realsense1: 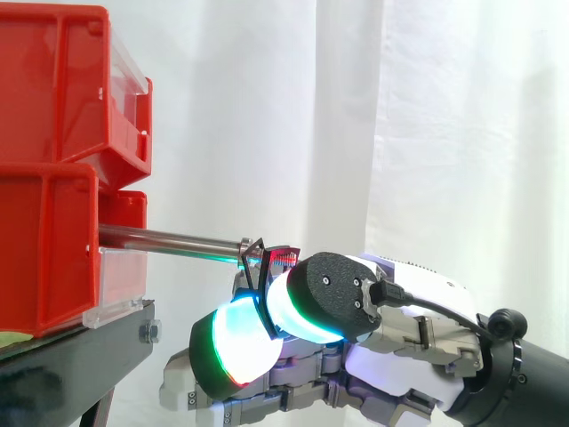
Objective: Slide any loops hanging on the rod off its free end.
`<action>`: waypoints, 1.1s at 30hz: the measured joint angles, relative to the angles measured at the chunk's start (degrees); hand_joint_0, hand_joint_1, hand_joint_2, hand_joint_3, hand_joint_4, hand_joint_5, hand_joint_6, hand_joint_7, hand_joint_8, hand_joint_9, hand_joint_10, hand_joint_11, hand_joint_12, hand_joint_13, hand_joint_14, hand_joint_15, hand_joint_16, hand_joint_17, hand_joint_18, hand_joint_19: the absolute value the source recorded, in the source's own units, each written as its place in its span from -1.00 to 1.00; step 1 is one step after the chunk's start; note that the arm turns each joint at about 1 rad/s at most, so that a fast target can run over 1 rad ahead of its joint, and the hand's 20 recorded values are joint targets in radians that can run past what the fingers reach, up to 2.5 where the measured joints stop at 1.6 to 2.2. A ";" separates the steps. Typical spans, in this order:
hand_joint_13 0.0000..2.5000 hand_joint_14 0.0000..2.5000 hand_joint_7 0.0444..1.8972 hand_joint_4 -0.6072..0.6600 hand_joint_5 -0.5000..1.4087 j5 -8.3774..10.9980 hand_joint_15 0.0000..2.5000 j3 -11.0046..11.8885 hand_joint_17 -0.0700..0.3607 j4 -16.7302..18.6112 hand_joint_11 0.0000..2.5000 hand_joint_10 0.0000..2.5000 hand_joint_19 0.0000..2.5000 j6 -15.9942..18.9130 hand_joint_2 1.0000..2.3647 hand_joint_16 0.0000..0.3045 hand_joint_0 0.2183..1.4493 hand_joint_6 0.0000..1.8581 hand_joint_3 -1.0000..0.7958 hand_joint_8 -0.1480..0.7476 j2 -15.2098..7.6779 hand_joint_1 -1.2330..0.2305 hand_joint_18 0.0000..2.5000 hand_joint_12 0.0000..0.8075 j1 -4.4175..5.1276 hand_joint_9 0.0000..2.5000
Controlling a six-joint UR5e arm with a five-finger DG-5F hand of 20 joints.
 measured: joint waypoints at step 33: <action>-0.52 -1.00 0.09 0.09 -0.68 -5.08 -1.00 0.50 -0.14 -7.55 -0.86 -1.00 -0.93 1.58 -0.97 -0.67 -0.38 -0.07 -0.16 0.07 3.52 -0.28 -0.44 -0.12 -0.73 -0.44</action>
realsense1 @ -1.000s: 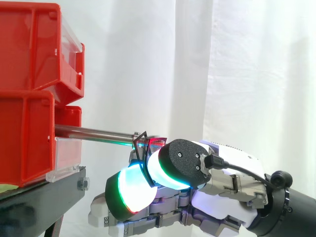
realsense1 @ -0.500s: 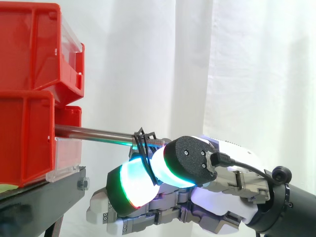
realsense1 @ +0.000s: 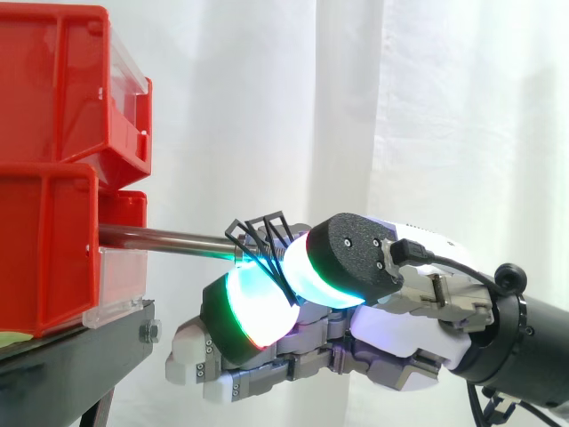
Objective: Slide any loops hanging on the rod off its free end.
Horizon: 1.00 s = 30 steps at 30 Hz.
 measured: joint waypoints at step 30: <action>-0.51 -1.00 0.08 0.11 -0.68 -3.41 -1.00 -1.13 -0.14 -22.63 -0.86 -1.00 -0.94 -2.97 -0.98 -0.66 -0.35 -0.07 -0.24 0.07 7.99 -0.33 -0.43 -0.12 -1.41 -0.44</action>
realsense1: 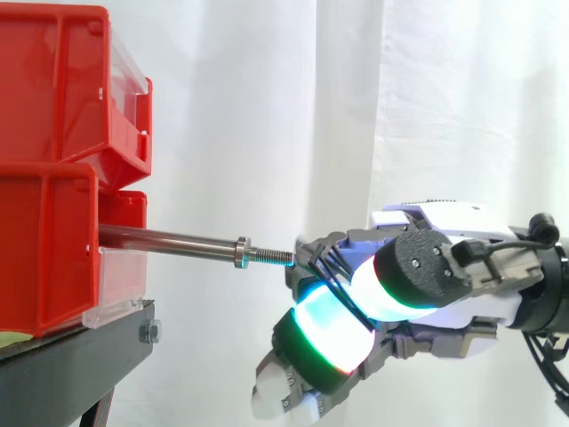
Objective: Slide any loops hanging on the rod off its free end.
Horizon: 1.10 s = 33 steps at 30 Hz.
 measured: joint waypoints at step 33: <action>-0.48 -1.00 0.10 0.12 -0.66 8.27 -1.00 -1.01 -0.14 -16.86 -0.85 -1.00 -0.92 20.88 -0.99 -0.66 -0.37 -0.10 -0.35 0.07 4.10 -0.28 -0.40 -0.13 1.39 -0.41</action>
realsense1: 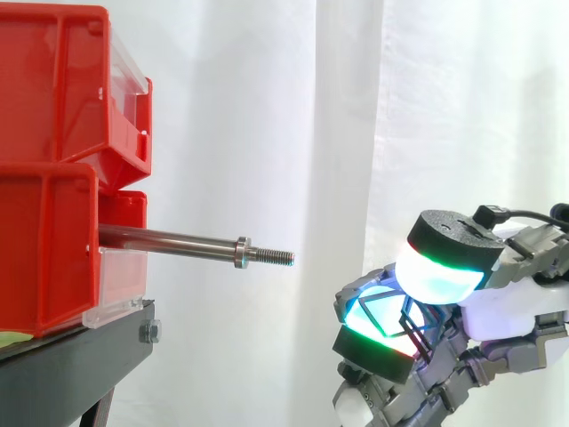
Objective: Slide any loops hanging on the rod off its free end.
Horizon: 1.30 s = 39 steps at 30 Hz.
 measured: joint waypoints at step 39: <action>-0.48 -1.00 0.20 0.18 -0.64 0.47 -1.00 0.00 -0.13 -0.94 -0.85 -0.99 -0.91 3.32 -0.97 -0.66 -0.42 -0.09 -0.13 0.11 0.02 -0.26 -0.40 -0.12 0.23 -0.38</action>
